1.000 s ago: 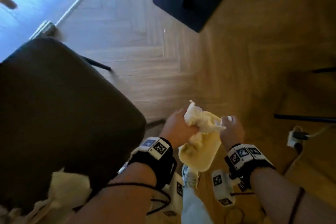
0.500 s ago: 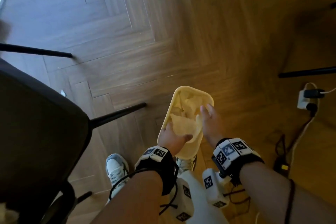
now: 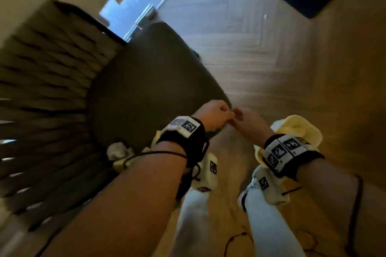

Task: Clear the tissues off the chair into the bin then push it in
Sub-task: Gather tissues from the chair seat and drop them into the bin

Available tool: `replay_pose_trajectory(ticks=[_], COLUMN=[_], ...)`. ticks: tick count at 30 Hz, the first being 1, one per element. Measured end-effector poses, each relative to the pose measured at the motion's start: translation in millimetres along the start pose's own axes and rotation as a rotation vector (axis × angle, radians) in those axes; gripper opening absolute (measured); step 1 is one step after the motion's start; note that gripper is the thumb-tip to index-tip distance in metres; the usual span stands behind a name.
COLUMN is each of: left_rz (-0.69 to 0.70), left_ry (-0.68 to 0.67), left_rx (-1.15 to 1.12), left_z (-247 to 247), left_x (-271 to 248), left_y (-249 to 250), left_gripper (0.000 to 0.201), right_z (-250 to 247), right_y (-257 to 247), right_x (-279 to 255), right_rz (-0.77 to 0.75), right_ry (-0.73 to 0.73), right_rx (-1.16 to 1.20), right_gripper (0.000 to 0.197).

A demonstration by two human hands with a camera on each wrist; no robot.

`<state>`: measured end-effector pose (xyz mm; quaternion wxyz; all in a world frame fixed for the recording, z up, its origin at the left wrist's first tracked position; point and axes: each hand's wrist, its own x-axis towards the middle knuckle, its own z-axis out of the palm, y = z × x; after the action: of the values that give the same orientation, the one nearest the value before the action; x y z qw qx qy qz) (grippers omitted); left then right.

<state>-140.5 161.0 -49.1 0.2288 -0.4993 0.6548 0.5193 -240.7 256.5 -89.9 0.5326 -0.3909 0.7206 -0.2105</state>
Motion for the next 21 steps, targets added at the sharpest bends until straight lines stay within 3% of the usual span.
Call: replay_pose_trajectory(ticks=[5,9,13,14,16,19,21], left_rz=[-0.163,-0.379,-0.513,-0.539,-0.556,-0.458,-0.410], left_ry=[0.099,0.029,0.071,0.089,0.088,0.136,0.131], left_rx=[0.147,0.440,0.313,0.252,0.170,0.136,0.101], left_z=[-111.1,-155.3,-163.3,-160.8,-152.7,-142.9,-144.5], left_x=[-51.7,-68.0,-59.1,-56.6,-53.6,-46.3,-46.7], left_y=[-96.2,-217.4,-314.4,-325.2,-336.3,-347.3,-348.0], left_gripper=[0.020,0.036,0.090,0.095,0.089,0.052,0.041], right_z=[50.7,96.5,131.8,139.8,155.8,181.4,199.9], right_y=[-98.5,-134.2,-151.6,-154.9,-160.8,-172.8,-178.2], right_x=[21.6,49.6,75.5,80.0,85.3,86.4,82.1], right_rz=[-0.153,-0.172,-0.170,-0.177,-0.208,-0.319,-0.406], right_ry=[-0.140,-0.251,-0.290,-0.304,-0.350,-0.470,-0.578], right_rx=[-0.192,-0.263,-0.324,-0.347,-0.415,-0.623,-0.831], right_gripper=[0.029,0.033,0.037,0.038,0.043,0.053,0.064])
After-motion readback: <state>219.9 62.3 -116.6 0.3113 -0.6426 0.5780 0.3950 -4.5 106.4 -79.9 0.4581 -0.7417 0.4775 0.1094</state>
